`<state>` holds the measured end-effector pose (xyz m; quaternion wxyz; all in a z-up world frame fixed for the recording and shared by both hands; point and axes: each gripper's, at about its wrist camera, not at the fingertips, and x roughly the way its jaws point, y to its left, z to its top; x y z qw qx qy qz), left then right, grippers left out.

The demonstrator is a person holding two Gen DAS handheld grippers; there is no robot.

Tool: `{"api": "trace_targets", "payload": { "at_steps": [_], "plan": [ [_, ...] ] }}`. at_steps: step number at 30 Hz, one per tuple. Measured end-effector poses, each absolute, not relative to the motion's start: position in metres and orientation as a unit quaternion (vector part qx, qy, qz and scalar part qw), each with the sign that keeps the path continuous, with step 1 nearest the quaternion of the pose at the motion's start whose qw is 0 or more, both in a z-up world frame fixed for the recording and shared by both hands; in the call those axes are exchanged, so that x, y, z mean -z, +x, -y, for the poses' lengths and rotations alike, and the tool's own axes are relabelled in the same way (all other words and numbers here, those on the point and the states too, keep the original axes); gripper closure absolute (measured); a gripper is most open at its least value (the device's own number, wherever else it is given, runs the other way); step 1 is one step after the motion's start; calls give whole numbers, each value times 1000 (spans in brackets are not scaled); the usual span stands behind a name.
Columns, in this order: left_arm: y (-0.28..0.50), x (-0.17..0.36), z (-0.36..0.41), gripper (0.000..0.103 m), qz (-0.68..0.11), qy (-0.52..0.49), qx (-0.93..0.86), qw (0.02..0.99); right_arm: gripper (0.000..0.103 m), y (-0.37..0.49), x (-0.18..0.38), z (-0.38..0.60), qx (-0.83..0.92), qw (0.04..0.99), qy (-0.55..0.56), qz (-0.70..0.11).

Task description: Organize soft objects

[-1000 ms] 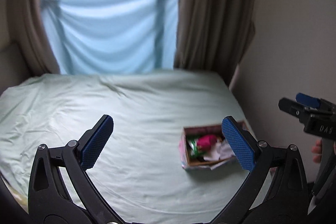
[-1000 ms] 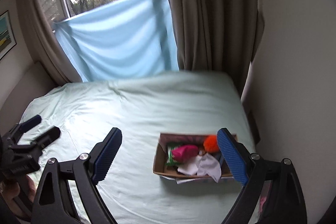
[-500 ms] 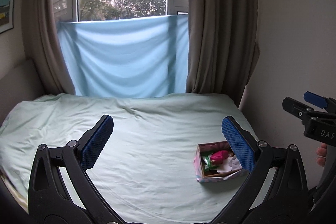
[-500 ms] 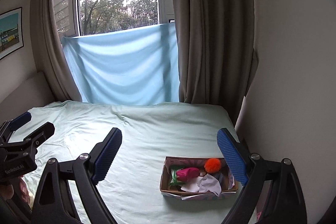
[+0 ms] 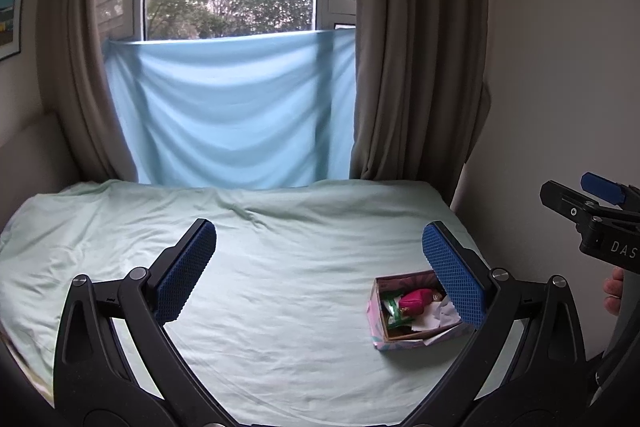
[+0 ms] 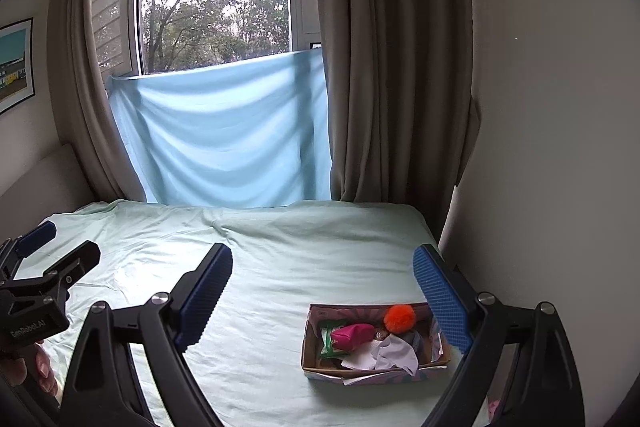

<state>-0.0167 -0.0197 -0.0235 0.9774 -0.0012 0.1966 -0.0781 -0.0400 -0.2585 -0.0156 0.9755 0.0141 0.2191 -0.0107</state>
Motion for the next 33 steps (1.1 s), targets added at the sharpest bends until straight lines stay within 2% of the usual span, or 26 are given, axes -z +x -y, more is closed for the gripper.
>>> {"api": "trace_targets", "payload": {
  "at_steps": [33],
  "plan": [
    [-24,19,13,0,-184,-7,60,981,13,-36,16,260,7,977,13,-212]
  ]
}}
